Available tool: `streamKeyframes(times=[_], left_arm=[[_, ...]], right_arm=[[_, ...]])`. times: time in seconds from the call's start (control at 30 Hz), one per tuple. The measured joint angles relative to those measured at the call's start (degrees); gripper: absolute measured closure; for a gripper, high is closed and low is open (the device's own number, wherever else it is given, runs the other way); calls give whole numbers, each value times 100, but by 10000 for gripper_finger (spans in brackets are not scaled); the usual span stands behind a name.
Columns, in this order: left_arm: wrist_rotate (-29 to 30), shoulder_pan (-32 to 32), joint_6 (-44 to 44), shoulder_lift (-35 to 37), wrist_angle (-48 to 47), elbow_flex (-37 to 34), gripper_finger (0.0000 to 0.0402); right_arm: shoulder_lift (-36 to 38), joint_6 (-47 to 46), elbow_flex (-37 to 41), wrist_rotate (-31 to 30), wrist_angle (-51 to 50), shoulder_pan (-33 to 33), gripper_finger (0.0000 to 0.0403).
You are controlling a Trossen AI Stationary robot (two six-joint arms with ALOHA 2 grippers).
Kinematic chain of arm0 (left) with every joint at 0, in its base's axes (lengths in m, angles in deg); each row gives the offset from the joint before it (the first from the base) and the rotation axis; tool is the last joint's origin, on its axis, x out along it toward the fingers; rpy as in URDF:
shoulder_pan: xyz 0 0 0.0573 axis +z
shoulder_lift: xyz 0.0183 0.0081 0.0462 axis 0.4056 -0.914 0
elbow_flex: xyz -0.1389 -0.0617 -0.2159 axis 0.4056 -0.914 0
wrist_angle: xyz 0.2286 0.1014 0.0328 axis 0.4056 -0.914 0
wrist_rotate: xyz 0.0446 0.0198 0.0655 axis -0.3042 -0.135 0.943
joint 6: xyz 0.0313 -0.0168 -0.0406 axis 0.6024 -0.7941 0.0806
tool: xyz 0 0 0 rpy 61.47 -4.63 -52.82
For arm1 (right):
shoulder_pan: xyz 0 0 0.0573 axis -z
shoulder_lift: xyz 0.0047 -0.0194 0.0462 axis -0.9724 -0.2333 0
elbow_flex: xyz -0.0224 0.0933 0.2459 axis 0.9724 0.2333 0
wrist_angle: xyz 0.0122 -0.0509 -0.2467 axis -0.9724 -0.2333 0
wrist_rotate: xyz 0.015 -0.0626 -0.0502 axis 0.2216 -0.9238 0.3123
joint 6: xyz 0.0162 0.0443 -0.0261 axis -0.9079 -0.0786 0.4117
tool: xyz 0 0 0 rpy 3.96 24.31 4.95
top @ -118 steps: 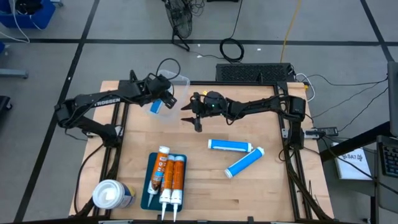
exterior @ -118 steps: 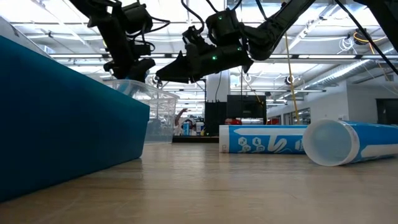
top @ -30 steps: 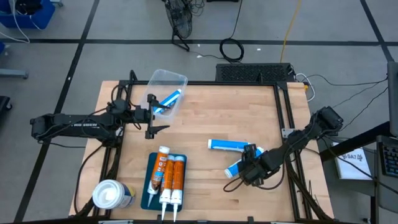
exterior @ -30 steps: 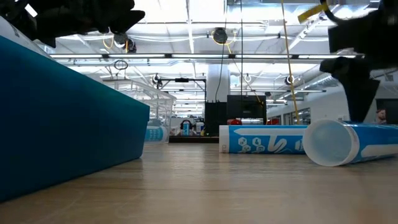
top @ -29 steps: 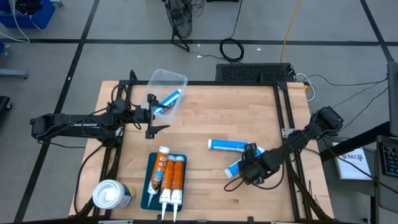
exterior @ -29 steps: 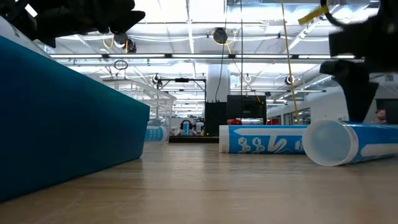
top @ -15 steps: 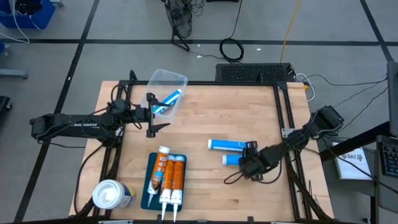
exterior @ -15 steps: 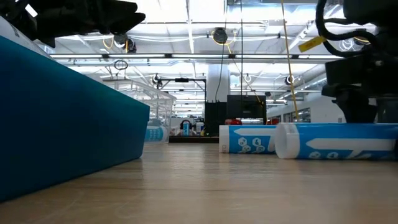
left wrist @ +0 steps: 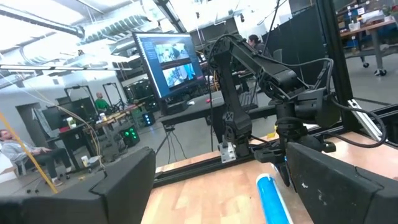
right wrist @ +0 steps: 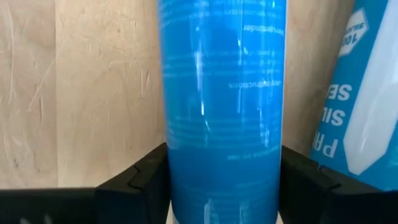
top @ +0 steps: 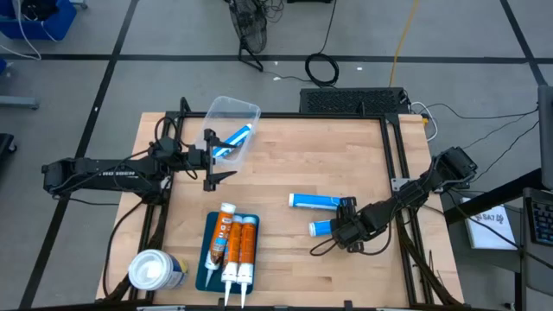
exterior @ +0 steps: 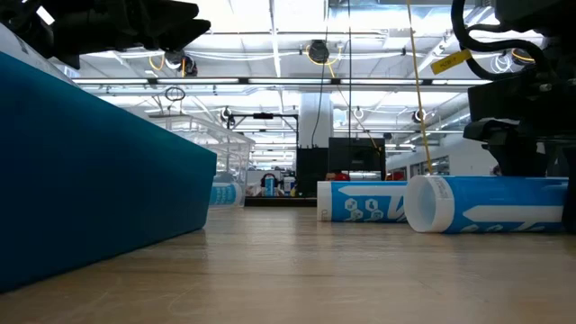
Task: Pick & place silicon tubes, Sealant and Lysol wipes
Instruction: Put the bottom blue sealant into the white bin
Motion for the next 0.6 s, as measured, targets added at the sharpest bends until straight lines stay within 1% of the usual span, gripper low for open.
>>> streamKeyframes(times=[0.23,0.43,0.6], left_arm=[[-2,0,-15,0,0,-1,50],[-2,0,-14,0,0,0,50],[-4,0,-13,0,-2,0,50]], right_arm=[[20,-4,11,-7,249,-2,195],[139,-301,28,66,429,-2,192],[236,-347,26,48,725,-2,194]])
